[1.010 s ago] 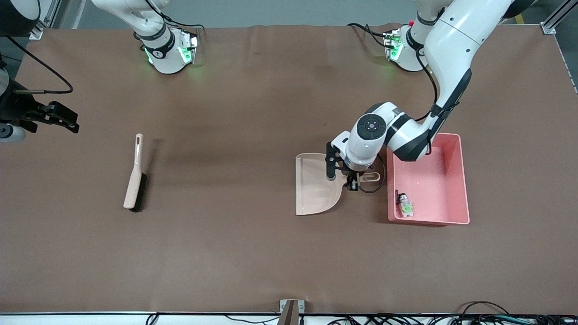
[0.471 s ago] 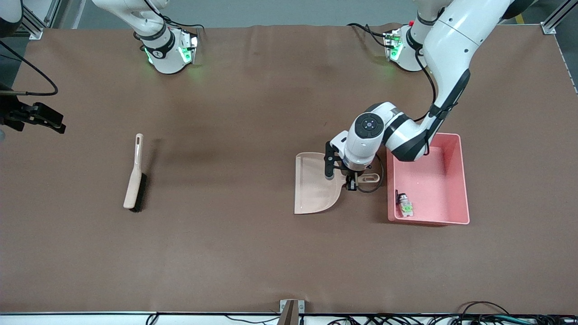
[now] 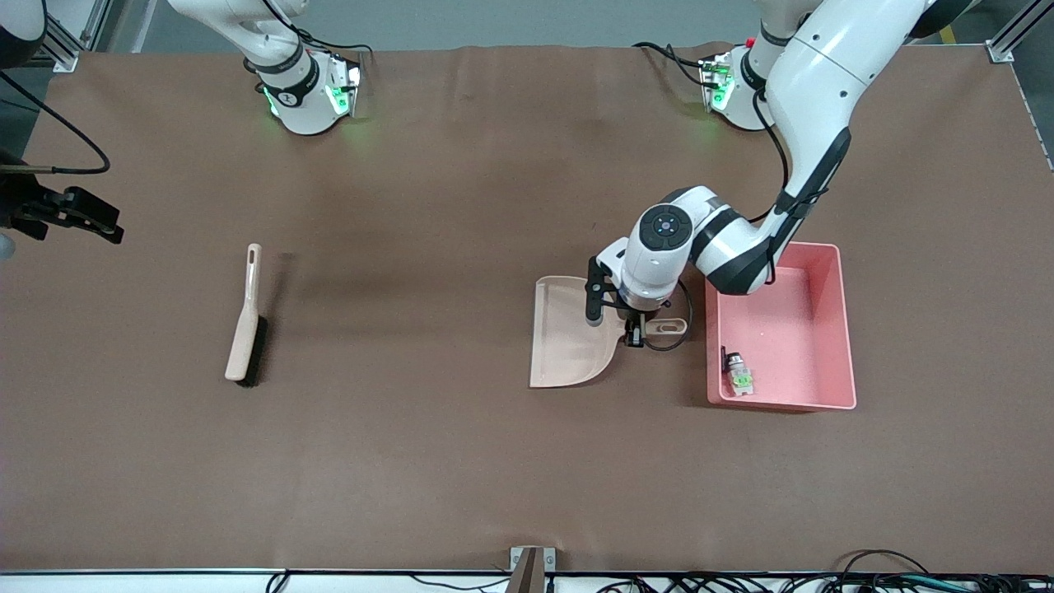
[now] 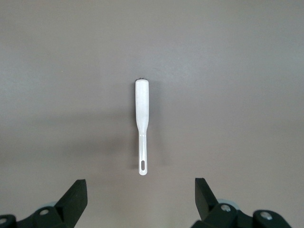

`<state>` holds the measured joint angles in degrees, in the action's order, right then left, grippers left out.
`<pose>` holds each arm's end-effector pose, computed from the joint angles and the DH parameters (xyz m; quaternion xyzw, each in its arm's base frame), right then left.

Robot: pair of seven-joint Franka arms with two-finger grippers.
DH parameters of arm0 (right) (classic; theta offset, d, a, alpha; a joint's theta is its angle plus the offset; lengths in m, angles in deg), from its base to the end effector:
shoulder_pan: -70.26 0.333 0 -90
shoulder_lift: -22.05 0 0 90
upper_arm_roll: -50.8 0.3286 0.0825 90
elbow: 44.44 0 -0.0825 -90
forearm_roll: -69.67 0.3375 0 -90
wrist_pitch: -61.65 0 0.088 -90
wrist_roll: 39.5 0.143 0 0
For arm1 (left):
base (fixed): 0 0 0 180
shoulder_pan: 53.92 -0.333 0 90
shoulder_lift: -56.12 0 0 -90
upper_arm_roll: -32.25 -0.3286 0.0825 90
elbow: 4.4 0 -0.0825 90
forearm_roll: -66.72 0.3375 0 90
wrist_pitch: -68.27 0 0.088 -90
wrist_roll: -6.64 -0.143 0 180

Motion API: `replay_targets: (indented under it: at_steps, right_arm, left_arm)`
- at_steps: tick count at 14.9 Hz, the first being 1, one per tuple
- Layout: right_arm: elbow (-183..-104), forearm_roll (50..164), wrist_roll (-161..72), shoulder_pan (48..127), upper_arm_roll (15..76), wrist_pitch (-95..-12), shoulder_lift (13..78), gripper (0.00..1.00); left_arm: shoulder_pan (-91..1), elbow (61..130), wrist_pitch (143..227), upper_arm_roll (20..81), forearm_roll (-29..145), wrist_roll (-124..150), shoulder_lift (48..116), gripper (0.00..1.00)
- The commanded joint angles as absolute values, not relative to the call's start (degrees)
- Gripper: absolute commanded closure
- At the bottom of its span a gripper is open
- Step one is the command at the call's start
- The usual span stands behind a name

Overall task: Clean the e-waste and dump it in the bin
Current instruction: 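Lower the dustpan onto the table and open the left gripper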

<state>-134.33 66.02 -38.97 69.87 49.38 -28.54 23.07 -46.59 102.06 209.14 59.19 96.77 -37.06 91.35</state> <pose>0.5128 -0.0252 0.5934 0.9993 -0.0201 -0.0066 0.0320 0.5343 -0.3255 0.2314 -0.6683 0.7416 -0.0396 0.0438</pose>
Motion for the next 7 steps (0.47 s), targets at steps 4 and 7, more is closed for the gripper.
replay_targets:
  at_steps: [4, 7]
  right_arm:
    - [-135.58, 65.80, -38.71, 70.88, 49.84, -27.91, 21.79, 0.00]
    - [-135.58, 65.80, -38.71, 70.70, 49.75, -27.73, 21.79, 0.00]
  left_arm:
    - [-47.41, 98.25, 200.84, 59.24, 88.82, -29.78, 87.26, 0.00]
    - [-48.99, 97.03, 194.59, 58.80, 83.17, -17.92, 80.93, 0.00]
